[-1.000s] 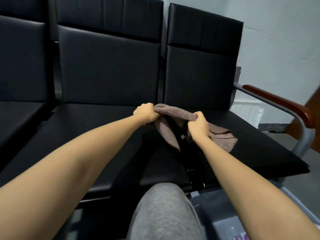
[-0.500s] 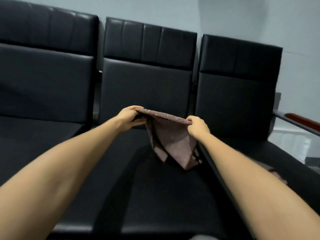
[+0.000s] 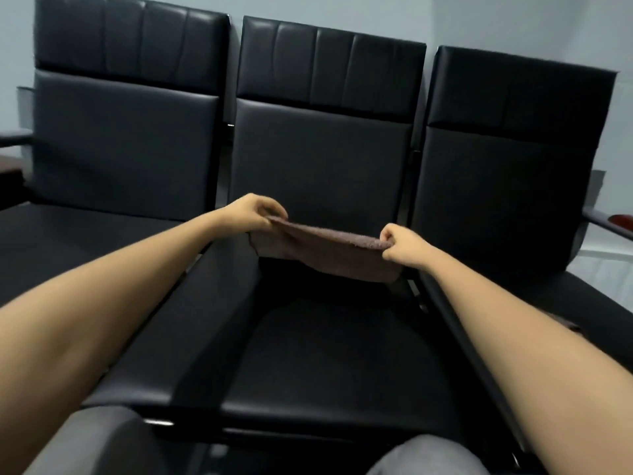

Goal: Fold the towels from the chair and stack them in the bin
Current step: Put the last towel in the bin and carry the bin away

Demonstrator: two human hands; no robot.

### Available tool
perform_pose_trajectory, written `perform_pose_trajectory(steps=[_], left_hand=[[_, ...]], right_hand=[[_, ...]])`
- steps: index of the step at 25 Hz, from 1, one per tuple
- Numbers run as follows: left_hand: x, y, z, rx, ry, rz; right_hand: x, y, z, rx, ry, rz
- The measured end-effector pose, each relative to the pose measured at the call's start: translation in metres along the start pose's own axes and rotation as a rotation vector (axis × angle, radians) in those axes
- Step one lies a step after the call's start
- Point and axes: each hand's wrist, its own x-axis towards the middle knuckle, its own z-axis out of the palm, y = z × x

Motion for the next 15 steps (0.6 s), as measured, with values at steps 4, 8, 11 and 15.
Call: perform_pose_trajectory(steps=[4, 8, 11, 15], left_hand=[[-0.032, -0.005, 0.008, -0.021, -0.687, -0.431], [-0.039, -0.015, 0.031, -0.023, -0.722, -0.655], [-0.032, -0.026, 0.043, 0.029, -0.403, -0.521], [-0.023, -0.037, 0.058, 0.087, 0.049, -0.342]], right_hand=[[-0.023, 0.004, 0.007, -0.091, -0.707, 0.109], [-0.041, 0.01, 0.025, 0.004, -0.82, 0.272], [-0.04, 0.016, 0.035, 0.034, -0.519, 0.25], [-0.021, 0.028, 0.058, 0.313, 0.115, 0.304]])
